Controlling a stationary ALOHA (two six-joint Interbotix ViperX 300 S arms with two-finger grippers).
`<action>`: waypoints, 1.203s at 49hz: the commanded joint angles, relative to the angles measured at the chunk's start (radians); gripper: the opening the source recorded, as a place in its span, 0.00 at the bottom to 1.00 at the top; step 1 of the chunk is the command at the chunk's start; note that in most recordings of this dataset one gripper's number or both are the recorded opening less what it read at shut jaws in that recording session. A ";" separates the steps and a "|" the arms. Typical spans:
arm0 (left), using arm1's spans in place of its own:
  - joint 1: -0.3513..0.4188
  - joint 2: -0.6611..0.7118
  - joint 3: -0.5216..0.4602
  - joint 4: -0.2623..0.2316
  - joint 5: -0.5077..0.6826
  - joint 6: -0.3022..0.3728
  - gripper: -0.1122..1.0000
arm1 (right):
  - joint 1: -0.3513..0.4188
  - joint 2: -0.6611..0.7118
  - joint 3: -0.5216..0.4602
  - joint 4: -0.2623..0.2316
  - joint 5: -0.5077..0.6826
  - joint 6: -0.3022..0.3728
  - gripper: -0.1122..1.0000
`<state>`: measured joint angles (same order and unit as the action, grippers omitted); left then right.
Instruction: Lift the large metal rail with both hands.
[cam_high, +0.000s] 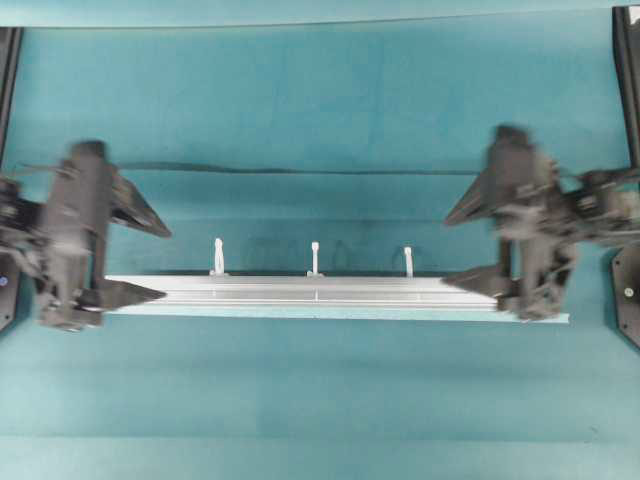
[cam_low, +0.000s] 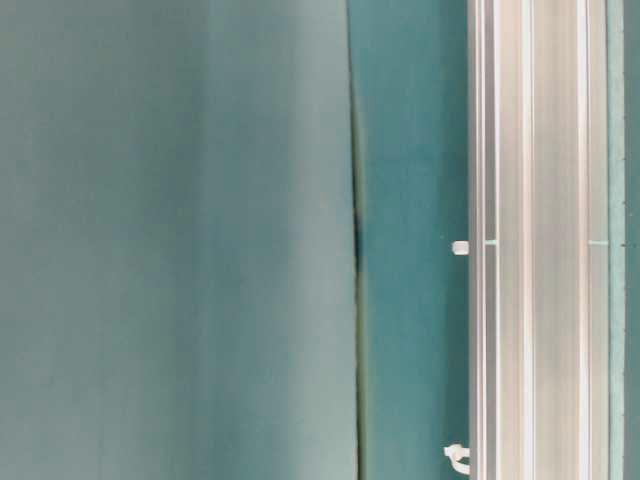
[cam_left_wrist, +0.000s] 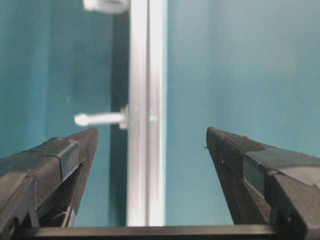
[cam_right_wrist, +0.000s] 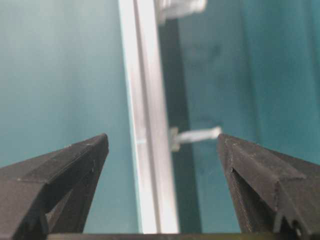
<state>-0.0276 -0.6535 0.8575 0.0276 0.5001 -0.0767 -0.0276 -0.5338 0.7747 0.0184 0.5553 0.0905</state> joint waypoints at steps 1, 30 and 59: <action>-0.002 -0.044 -0.011 0.002 -0.012 -0.005 0.97 | -0.008 -0.044 0.005 -0.003 -0.012 0.002 0.93; 0.005 -0.195 0.005 0.000 -0.181 -0.008 0.96 | -0.055 -0.344 0.087 -0.003 -0.121 0.000 0.93; 0.031 -0.362 0.003 0.002 -0.272 -0.008 0.96 | -0.060 -0.518 0.129 -0.003 -0.114 0.003 0.93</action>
<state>-0.0015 -1.0094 0.8774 0.0276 0.2378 -0.0828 -0.0844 -1.0354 0.9020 0.0169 0.4479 0.0890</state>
